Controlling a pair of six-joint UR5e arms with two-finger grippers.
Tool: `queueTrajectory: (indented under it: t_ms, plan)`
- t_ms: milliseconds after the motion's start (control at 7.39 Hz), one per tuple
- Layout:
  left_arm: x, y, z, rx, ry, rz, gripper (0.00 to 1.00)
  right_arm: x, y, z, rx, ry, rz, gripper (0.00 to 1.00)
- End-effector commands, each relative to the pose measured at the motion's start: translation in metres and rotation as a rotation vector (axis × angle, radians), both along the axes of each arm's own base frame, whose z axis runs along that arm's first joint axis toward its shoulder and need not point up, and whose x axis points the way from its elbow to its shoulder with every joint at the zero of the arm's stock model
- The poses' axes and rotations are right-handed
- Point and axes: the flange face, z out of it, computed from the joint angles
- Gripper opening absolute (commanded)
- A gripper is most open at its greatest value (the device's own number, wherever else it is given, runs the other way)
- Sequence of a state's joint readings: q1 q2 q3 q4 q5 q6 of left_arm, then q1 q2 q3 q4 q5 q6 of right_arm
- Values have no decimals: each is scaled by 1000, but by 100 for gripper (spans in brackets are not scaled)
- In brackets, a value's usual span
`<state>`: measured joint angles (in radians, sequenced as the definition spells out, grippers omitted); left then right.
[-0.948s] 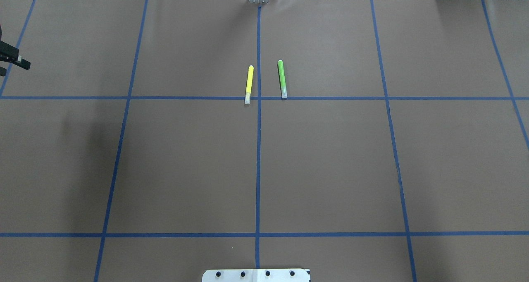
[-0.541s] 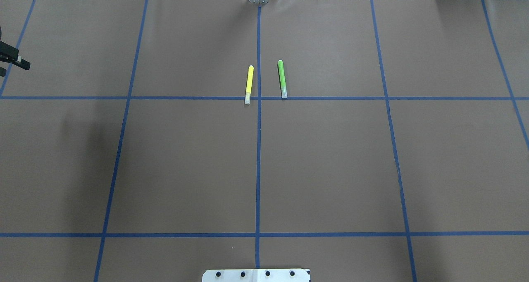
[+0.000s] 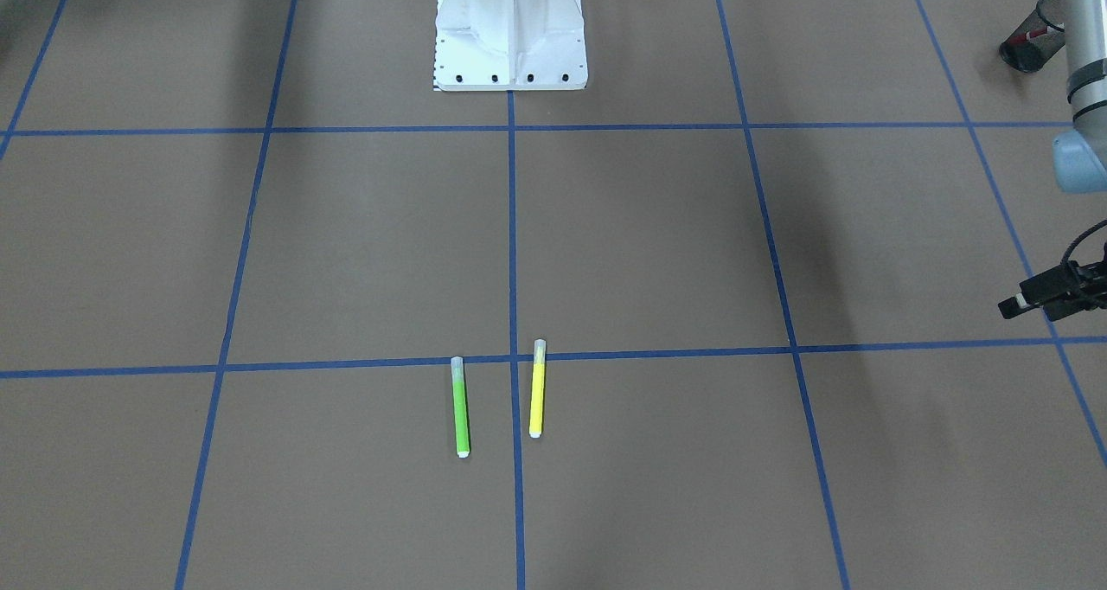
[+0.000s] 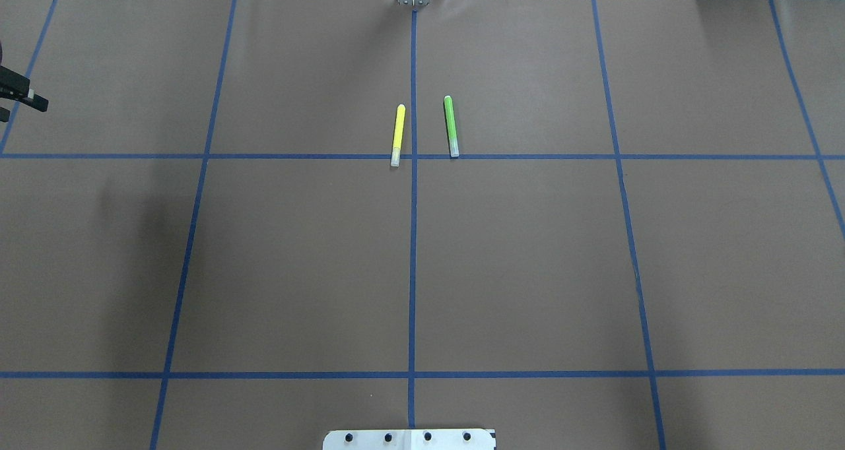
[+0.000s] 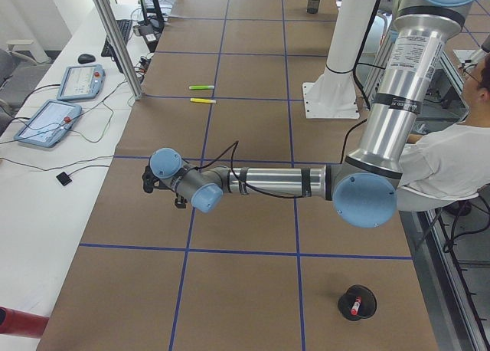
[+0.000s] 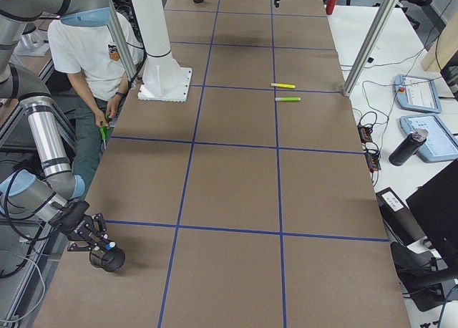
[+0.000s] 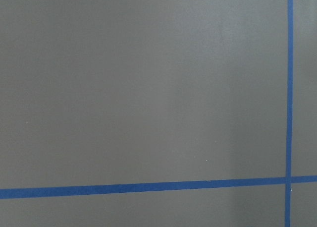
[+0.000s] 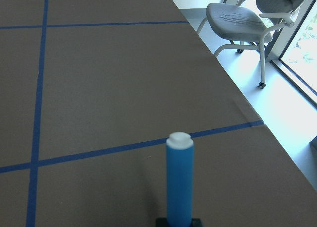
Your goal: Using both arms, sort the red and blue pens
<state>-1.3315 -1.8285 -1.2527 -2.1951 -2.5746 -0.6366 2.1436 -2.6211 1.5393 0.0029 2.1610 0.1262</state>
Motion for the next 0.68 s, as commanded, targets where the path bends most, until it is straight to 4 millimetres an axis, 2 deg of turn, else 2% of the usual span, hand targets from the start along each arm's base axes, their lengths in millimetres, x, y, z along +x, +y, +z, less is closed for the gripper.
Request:
queueTrajectory:
  t_ms: [0,135,271,406,541]
  plan:
    - [0,0,1,-1,-1,0,92,-4,3,3,-5,14,9,20]
    - [0,0,0,1,0,0,92,-5,3,6,-9,14,26,43]
    - [0,0,1,-1,-1,0,92,-5,1,7,-7,13,41,82]
    - [0,0,1,-1,-1,0,92,-5,0,8,-5,11,41,87]
    - [0,0,1,-1,-1,0,92,-6,-1,7,-2,9,48,99]
